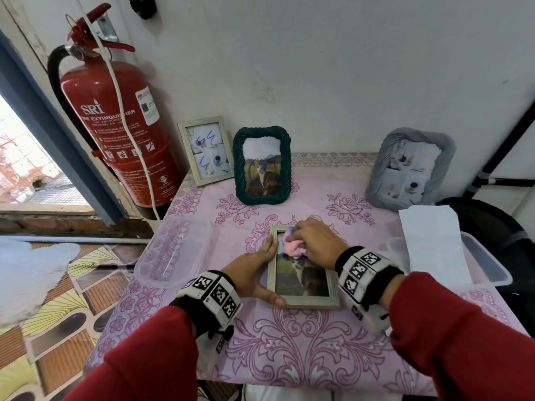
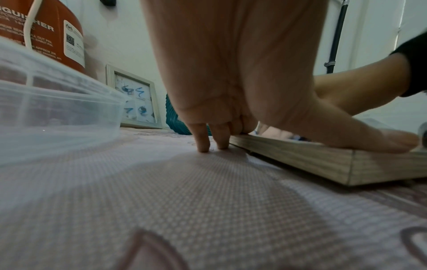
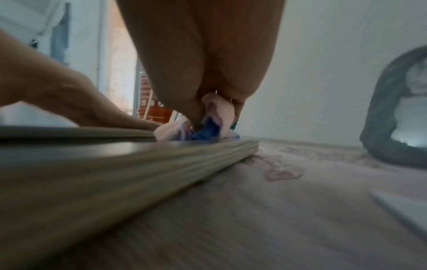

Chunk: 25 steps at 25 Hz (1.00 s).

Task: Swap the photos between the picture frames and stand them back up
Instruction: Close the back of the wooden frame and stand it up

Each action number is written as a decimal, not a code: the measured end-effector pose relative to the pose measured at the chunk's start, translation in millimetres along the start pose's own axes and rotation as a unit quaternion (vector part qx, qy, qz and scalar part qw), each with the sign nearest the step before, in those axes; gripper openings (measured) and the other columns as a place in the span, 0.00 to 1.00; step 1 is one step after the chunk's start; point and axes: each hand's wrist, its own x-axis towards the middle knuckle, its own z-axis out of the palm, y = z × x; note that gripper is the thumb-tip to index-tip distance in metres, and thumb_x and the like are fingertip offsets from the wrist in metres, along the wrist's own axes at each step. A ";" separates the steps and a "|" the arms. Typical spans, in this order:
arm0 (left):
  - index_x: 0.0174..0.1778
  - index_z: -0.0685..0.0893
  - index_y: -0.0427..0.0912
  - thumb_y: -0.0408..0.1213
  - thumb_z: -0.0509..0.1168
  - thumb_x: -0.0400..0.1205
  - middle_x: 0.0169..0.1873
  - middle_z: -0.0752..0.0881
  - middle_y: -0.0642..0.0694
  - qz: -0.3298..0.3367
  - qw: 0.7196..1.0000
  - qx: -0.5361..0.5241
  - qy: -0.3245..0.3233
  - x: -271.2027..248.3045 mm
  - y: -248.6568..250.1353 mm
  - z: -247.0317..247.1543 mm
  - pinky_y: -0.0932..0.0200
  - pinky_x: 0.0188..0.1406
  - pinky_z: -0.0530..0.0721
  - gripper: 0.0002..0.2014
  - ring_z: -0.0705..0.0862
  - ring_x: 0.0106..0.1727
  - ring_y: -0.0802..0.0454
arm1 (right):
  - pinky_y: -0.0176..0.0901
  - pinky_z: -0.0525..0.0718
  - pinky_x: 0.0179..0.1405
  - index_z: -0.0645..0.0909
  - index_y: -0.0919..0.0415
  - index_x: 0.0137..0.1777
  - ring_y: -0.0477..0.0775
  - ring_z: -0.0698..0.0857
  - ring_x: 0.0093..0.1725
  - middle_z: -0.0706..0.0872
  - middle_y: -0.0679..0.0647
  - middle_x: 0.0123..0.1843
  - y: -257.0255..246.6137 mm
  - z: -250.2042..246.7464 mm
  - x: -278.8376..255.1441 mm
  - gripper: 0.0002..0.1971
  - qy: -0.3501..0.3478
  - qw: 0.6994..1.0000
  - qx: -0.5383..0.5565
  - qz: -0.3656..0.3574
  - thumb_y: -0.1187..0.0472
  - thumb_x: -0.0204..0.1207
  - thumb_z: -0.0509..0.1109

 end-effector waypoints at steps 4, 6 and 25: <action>0.83 0.45 0.45 0.54 0.77 0.66 0.83 0.42 0.44 -0.009 1.000 0.013 -0.008 0.8 5.0 -2.9 0.67 0.76 0.58 0.59 0.61 0.81 0.50 | 0.47 0.71 0.59 0.85 0.58 0.58 0.58 0.77 0.59 0.82 0.56 0.58 -9.8 8.7 -0.6 0.16 -0.009 0.998 0.050 -0.023 0.65 0.71 0.67; 0.83 0.46 0.44 0.54 0.77 0.66 0.83 0.43 0.45 -0.014 1.000 0.018 -0.007 -0.2 7.7 -3.1 0.65 0.77 0.60 0.58 0.62 0.80 0.50 | 0.45 0.67 0.58 0.84 0.57 0.60 0.55 0.76 0.60 0.82 0.54 0.60 -15.7 13.9 -12.7 0.16 -0.005 0.996 0.063 -0.057 0.63 0.73 0.68; 0.83 0.43 0.46 0.53 0.77 0.66 0.84 0.44 0.46 -0.013 1.000 0.004 0.000 -0.9 -1.0 3.4 0.76 0.69 0.52 0.59 0.60 0.80 0.52 | 0.48 0.68 0.56 0.78 0.54 0.53 0.55 0.73 0.58 0.83 0.49 0.54 -0.1 8.1 -61.2 0.12 0.013 0.996 -0.079 -0.051 0.66 0.76 0.56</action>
